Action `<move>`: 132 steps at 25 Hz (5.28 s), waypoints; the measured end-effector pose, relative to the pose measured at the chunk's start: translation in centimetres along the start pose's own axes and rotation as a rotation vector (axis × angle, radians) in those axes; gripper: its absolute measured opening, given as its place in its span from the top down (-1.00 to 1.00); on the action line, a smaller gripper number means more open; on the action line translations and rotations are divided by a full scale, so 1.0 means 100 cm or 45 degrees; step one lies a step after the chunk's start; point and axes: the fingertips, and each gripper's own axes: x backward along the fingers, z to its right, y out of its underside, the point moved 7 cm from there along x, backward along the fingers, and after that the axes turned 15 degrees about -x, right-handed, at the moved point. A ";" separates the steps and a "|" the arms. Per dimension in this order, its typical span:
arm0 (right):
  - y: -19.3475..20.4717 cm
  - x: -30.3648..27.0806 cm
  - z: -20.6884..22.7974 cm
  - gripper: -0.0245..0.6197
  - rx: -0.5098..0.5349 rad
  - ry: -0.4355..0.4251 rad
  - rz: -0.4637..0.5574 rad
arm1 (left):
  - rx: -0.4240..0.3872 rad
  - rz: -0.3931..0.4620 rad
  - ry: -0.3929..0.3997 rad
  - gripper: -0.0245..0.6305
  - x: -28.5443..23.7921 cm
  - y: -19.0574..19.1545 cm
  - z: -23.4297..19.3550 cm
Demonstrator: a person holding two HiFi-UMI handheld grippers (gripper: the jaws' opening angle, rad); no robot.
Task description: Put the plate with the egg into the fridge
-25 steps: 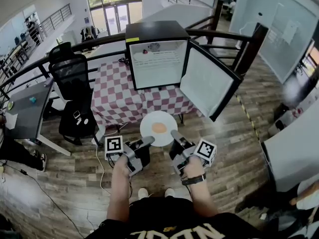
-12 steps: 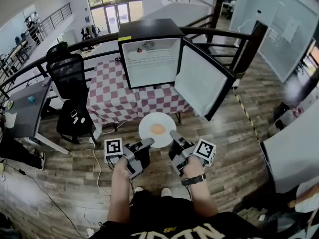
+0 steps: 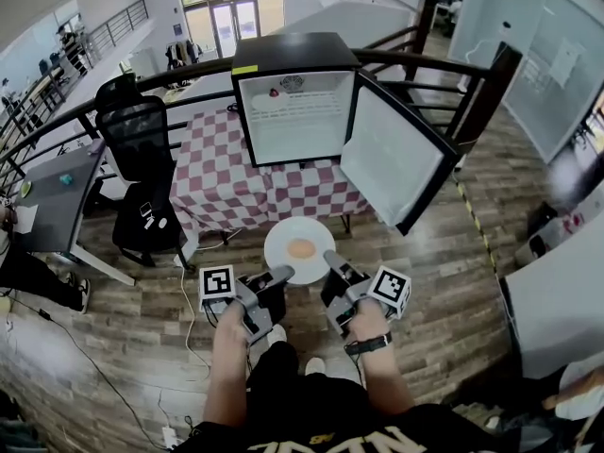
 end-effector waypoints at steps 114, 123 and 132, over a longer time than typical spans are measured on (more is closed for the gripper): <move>-0.330 -0.379 -0.047 0.82 -0.093 0.105 0.417 | 0.097 0.040 -0.172 0.81 -0.308 -0.418 -0.113; -0.343 -0.392 -0.041 0.82 -0.124 0.090 0.432 | 0.119 0.052 -0.166 0.81 -0.320 -0.429 -0.117; -0.352 -0.404 -0.038 0.82 -0.105 0.090 0.434 | 0.061 0.080 -0.224 0.81 -0.327 -0.441 -0.127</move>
